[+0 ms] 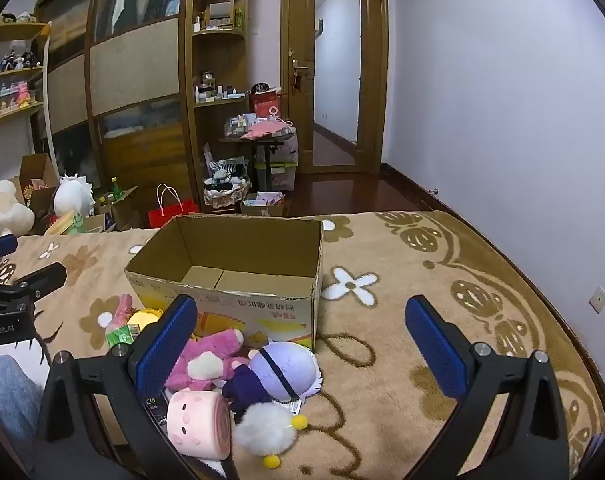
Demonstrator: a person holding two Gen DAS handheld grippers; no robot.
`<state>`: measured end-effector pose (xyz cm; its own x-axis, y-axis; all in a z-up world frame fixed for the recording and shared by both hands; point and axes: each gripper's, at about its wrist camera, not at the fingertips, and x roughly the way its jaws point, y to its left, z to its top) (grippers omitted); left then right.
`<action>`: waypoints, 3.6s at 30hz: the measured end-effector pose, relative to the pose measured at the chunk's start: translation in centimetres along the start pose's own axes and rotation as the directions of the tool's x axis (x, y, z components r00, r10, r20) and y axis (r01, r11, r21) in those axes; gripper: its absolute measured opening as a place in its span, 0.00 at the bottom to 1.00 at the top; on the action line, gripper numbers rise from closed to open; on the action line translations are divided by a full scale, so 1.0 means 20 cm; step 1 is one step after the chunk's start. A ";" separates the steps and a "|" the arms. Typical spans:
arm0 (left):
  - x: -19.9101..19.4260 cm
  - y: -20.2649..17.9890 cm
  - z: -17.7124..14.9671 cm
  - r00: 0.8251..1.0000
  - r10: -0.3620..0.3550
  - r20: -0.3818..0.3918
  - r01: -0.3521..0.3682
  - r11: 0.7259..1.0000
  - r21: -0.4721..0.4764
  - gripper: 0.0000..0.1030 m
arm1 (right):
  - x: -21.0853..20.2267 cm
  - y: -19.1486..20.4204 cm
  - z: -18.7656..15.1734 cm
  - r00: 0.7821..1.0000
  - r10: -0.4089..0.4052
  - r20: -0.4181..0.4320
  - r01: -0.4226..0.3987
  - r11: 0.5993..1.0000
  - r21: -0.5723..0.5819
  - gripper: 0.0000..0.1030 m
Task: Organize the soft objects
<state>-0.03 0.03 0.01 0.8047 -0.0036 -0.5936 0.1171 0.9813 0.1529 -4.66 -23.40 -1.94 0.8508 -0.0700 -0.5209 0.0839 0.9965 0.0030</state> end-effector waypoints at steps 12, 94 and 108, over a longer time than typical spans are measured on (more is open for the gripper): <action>0.00 0.00 0.01 1.000 0.002 0.004 -0.002 1.000 -0.007 1.00 | 0.01 0.00 0.01 1.000 -0.002 0.000 0.002 1.000 0.007 1.00; 0.01 0.05 -0.04 1.000 0.023 -0.007 -0.023 1.000 -0.020 1.00 | -0.04 -0.03 0.05 0.999 0.000 0.038 -0.001 1.000 0.031 1.00; 0.08 0.04 -0.06 0.997 0.004 -0.082 -0.004 1.000 0.000 1.00 | -0.02 -0.03 0.06 1.000 0.000 0.000 0.000 0.999 0.032 1.00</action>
<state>0.59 0.98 -1.74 0.7549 0.0157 -0.6557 0.1141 0.9813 0.1548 -4.45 -24.06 -0.74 0.8508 -0.0696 -0.5208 0.1003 0.9945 0.0309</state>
